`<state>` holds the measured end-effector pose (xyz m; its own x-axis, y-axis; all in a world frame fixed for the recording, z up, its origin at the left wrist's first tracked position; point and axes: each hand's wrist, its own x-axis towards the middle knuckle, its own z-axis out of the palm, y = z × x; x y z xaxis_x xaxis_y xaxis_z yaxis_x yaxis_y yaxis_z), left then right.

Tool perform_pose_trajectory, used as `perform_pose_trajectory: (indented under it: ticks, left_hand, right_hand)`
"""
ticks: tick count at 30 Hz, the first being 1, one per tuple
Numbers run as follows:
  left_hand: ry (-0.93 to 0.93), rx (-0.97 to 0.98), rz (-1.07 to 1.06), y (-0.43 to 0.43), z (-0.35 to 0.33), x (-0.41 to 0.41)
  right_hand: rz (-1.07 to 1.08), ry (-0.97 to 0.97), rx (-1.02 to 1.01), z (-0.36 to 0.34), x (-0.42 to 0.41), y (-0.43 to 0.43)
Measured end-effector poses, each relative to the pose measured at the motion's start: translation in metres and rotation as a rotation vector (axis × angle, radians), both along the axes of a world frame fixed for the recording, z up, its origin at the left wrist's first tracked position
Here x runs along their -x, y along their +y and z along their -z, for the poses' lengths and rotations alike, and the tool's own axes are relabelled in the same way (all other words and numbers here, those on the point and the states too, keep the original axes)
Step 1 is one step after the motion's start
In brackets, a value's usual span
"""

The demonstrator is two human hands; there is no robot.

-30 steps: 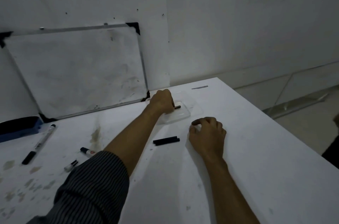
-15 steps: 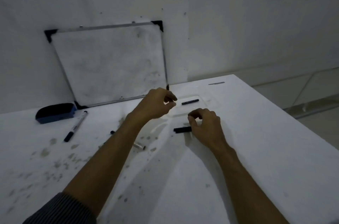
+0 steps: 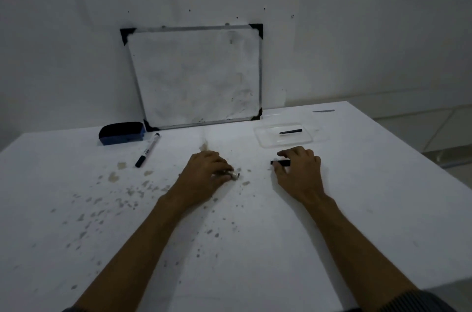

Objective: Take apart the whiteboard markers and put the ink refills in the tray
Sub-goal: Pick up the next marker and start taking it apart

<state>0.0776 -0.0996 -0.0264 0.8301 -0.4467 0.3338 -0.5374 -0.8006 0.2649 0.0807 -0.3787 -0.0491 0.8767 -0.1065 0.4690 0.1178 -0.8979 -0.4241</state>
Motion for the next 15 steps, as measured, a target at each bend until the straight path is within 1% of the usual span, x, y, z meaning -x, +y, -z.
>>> perform_pose_trajectory:
  ticks: [6,8,10,12,15]
  left_hand:
    - [-0.336,0.025,-0.007,-0.022,0.008,0.004]
    - [-0.413,0.034,-0.035,-0.027,0.006,0.008]
    - [-0.433,0.070,-0.058,-0.029,0.006,0.011]
    - [-0.406,0.130,-0.060,-0.028,0.004,0.014]
    - [-0.273,0.258,-0.056,-0.022,-0.004,0.016]
  right_hand:
    - [0.006,-0.013,0.128,0.000,-0.005,0.006]
    - [-0.005,-0.027,0.156,-0.002,-0.007,0.010]
    - [-0.017,-0.055,0.157,-0.002,-0.009,0.012]
    - [-0.030,-0.081,0.150,-0.001,-0.011,0.012]
    - [-0.046,-0.146,0.129,-0.002,-0.013,0.011]
